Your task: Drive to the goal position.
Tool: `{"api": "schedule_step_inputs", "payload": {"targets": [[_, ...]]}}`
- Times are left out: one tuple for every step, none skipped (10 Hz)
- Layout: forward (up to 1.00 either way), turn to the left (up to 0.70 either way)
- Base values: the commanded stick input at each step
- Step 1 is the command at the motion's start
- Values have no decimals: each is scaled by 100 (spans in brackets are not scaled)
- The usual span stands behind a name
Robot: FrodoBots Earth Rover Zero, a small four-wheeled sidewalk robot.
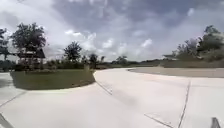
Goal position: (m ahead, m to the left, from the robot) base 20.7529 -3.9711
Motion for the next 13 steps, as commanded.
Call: {"api": "schedule_step_inputs", "payload": {"targets": [[70,0],[70,34],[70,9],[70,0],[70,0],[70,0],[70,0],[70,0],[70,-14],[70,-30],[70,-33],[70,-35],[70,-35]]}}
